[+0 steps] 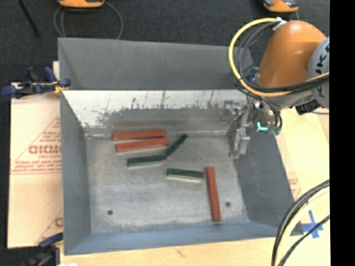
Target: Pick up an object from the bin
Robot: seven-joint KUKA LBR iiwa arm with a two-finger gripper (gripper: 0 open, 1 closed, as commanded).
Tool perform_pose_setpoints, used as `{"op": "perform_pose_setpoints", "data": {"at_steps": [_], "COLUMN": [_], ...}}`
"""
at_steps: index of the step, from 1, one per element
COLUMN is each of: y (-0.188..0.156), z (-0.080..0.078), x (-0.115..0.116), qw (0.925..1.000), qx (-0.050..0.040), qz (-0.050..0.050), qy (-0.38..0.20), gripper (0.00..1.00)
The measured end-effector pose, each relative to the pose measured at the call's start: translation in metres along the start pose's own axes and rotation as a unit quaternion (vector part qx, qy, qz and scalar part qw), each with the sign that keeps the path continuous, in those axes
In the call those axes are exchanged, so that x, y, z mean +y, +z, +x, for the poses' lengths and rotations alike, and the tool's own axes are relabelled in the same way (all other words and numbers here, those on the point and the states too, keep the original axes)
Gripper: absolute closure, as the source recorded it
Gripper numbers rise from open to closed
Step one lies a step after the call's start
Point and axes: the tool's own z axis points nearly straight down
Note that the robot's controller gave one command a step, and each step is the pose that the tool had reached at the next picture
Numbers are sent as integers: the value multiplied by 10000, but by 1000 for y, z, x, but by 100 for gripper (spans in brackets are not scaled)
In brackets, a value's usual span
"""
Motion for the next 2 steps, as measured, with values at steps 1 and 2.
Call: {"op": "perform_pose_setpoints", "data": {"at_steps": [1,2], "y": [134,122], "z": [-6,77], "x": [32,37], "qw": [9972,9854], "qx": [-4,-9], "qz": [-3,0], "qy": [-751,-1700], "gripper": [0,0]}}
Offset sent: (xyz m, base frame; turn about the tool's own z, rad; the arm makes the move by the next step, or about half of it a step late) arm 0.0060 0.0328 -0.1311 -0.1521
